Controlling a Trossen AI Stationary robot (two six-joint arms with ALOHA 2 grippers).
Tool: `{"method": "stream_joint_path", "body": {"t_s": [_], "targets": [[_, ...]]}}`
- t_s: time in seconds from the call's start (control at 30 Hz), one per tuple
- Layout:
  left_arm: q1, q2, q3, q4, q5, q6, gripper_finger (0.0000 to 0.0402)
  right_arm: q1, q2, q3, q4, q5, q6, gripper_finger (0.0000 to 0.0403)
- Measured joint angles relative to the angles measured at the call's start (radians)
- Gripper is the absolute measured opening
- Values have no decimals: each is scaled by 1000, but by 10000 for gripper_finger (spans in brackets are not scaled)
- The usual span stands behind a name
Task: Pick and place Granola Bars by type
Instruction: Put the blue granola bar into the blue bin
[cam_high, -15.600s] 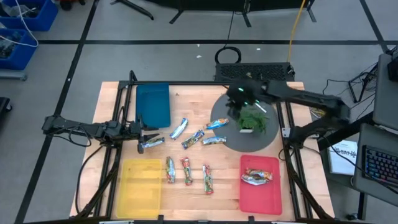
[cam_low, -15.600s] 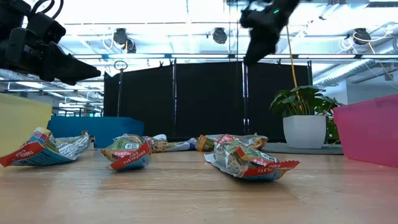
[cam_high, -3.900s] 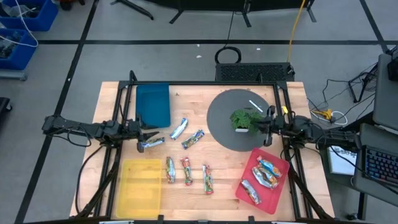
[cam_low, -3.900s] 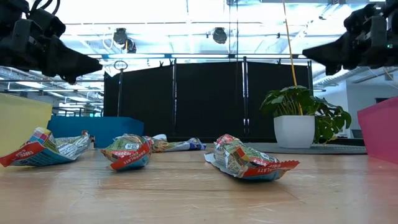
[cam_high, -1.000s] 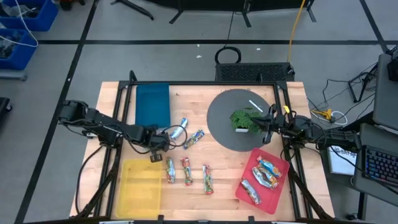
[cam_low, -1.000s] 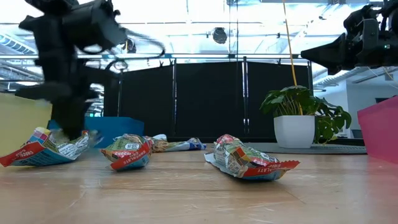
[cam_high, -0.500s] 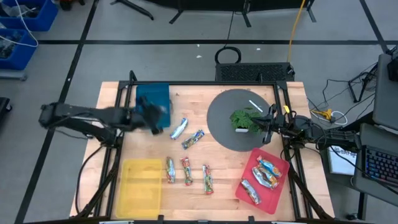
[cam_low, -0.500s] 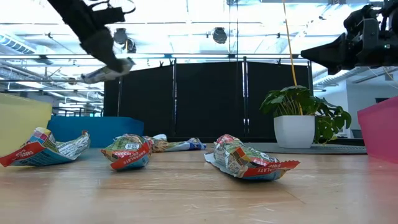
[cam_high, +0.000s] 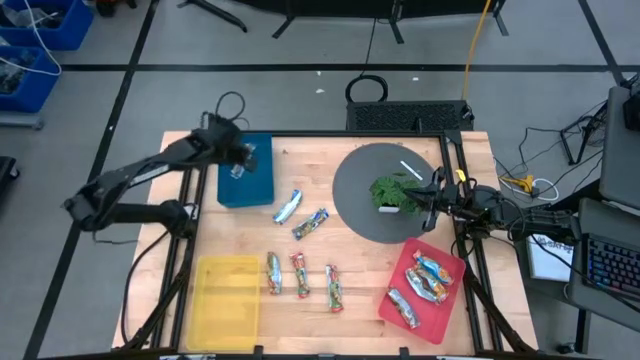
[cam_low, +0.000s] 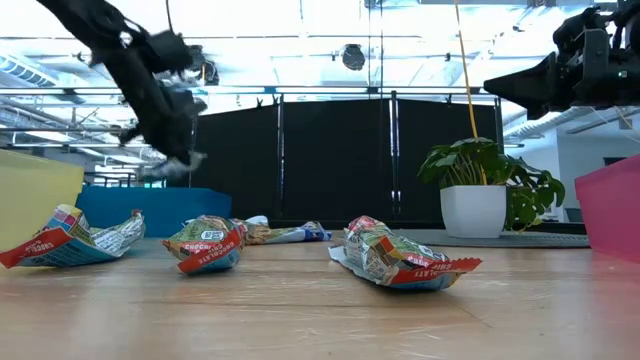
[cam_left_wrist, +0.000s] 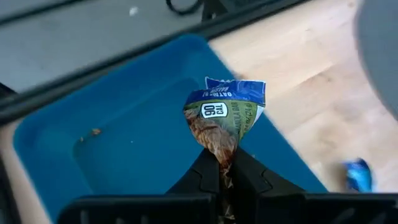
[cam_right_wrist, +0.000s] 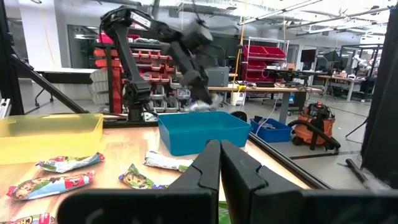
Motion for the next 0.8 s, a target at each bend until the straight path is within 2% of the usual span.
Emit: {"method": "stream_joint_path", "body": {"t_s": [0.17, 0.23, 0.33, 0.57, 0.67, 0.73, 0.8], "targets": [[75, 167, -1, 24, 32, 4, 17, 0, 0, 0, 0, 0, 0, 6], [83, 217, -1, 10, 43, 20, 37, 0, 0, 0, 0, 0, 0, 6], [78, 246, -2, 10, 66, 100, 88, 0, 0, 0, 0, 0, 0, 6], [16, 199, -1, 17, 28, 177, 205, 0, 0, 0, 0, 0, 0, 6], [-41, 148, -1, 9, 108, 183, 235, 0, 0, 0, 0, 0, 0, 6], [-102, 115, -1, 27, 179, 180, 245, 0, 0, 0, 0, 0, 0, 6], [-181, 94, 1, 36, 207, 154, 248, 0, 0, 0, 0, 0, 0, 6]]}}
